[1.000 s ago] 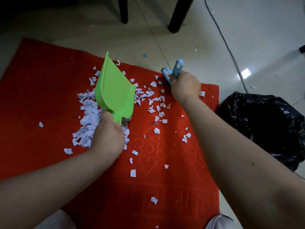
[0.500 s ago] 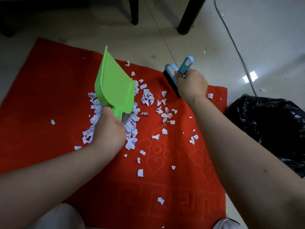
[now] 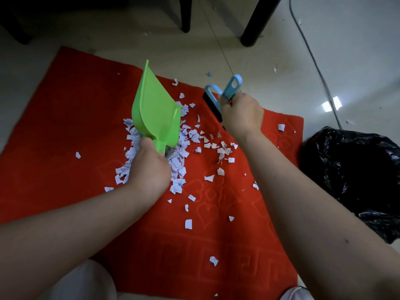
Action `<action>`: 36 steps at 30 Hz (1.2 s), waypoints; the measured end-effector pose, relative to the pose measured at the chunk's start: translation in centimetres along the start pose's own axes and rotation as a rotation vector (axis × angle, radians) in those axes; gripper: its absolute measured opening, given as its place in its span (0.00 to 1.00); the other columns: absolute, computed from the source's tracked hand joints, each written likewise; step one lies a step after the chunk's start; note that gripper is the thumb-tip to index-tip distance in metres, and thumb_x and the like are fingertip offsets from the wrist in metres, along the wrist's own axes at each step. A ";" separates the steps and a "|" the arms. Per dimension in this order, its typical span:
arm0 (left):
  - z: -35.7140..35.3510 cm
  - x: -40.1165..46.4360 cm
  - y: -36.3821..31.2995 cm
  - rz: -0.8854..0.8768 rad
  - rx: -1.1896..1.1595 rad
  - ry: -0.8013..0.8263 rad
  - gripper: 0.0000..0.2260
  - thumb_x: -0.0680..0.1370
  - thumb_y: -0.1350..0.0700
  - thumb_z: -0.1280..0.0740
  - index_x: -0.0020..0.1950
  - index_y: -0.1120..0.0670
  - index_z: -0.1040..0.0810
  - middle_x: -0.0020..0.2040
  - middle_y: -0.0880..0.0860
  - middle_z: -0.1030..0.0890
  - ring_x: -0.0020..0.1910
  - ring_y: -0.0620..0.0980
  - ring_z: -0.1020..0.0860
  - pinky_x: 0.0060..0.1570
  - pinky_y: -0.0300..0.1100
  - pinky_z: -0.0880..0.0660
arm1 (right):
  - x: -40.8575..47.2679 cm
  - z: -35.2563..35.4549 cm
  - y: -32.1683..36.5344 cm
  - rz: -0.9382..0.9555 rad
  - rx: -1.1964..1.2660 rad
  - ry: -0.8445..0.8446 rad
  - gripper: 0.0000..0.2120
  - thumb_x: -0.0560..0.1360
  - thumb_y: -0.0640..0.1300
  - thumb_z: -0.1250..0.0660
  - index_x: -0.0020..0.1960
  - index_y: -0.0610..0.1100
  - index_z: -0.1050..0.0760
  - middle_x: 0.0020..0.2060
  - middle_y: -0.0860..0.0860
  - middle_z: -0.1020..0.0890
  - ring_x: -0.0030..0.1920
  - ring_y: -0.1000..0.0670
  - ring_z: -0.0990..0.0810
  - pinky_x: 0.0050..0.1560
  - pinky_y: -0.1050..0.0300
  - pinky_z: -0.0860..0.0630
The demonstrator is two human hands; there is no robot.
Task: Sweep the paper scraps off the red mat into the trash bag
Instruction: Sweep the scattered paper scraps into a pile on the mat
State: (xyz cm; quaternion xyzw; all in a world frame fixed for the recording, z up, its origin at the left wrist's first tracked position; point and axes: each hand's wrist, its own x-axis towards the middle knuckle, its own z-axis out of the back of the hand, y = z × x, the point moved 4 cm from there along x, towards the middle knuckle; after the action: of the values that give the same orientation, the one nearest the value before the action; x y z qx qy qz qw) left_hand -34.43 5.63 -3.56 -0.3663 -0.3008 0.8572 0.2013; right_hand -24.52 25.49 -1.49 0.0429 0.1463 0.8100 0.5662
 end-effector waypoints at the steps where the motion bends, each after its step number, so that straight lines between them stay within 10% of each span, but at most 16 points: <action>1: 0.1 0.0 0.1 0.002 0.004 -0.005 0.04 0.80 0.61 0.46 0.54 0.56 0.38 0.48 0.62 0.23 0.45 0.63 0.22 0.47 0.61 0.23 | 0.0 -0.1 0.3 -0.004 -0.021 0.005 0.15 0.80 0.54 0.45 0.44 0.46 0.27 0.37 0.48 0.25 0.38 0.43 0.26 0.38 0.55 0.35; 9: 0.2 0.0 0.6 -0.007 -0.005 -0.025 0.04 0.80 0.61 0.46 0.54 0.57 0.38 0.47 0.62 0.23 0.43 0.64 0.21 0.45 0.61 0.23 | -3.5 -3.2 3.0 0.099 -0.016 0.160 0.16 0.80 0.53 0.45 0.50 0.44 0.24 0.39 0.47 0.23 0.43 0.41 0.23 0.39 0.55 0.36; 17: 0.8 -0.6 1.2 0.001 -0.020 -0.031 0.04 0.80 0.61 0.46 0.52 0.54 0.38 0.49 0.61 0.23 0.44 0.65 0.21 0.44 0.61 0.23 | -3.8 1.3 -3.7 -0.200 0.040 -0.094 0.19 0.80 0.55 0.45 0.50 0.42 0.23 0.46 0.42 0.18 0.49 0.38 0.21 0.42 0.54 0.35; 36: 1.1 -1.5 1.4 0.006 -0.050 -0.002 0.06 0.79 0.63 0.46 0.50 0.53 0.38 0.47 0.62 0.23 0.44 0.65 0.21 0.41 0.59 0.24 | -8.6 0.4 -4.8 -0.405 0.038 -0.107 0.19 0.81 0.54 0.47 0.46 0.41 0.25 0.40 0.43 0.21 0.45 0.39 0.22 0.42 0.54 0.35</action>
State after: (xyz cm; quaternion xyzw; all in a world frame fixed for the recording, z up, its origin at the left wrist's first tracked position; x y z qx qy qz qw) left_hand -34.51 3.37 -3.10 -0.3712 -0.3214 0.8503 0.1894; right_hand -16.99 19.07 -1.70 0.0662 0.1370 0.6734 0.7235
